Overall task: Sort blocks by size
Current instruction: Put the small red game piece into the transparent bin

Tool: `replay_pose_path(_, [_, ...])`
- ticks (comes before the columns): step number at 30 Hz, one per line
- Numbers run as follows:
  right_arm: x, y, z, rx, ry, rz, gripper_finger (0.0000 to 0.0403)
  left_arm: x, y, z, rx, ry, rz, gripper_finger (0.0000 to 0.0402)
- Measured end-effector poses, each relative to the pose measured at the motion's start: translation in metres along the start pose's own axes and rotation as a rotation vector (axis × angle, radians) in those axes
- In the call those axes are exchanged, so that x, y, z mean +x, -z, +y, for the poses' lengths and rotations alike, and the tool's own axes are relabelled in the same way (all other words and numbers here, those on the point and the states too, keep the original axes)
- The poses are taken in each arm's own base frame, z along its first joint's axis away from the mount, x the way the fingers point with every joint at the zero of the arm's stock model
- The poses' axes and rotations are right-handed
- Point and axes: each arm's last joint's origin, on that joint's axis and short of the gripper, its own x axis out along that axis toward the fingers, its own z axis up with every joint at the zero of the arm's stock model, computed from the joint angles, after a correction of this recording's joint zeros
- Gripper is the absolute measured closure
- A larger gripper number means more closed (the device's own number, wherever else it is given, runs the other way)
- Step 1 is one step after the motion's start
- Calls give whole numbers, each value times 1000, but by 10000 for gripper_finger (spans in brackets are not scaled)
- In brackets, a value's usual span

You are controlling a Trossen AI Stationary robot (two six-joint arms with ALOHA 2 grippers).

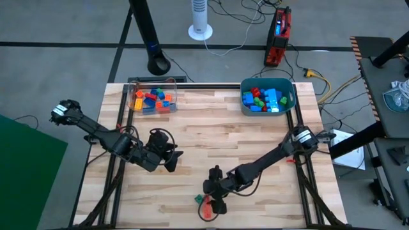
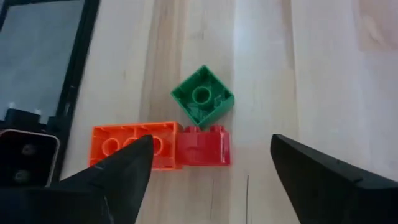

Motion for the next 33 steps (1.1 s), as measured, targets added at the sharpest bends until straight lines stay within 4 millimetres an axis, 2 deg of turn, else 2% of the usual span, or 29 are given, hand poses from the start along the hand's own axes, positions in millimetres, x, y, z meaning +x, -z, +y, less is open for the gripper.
replay_pose_path(6, [11, 7, -2, 10, 16, 26, 82, 0, 0, 0, 2, -2, 0, 199])
replay_pose_path(15, [11, 5, -6, 17, 27, 13, 106, 0, 0, 0, 7, -4, 1, 199])
replay_pose_path(33, [21, 6, -19, -38, 57, 29, 121, 0, 0, 0, 25, -3, 0, 199])
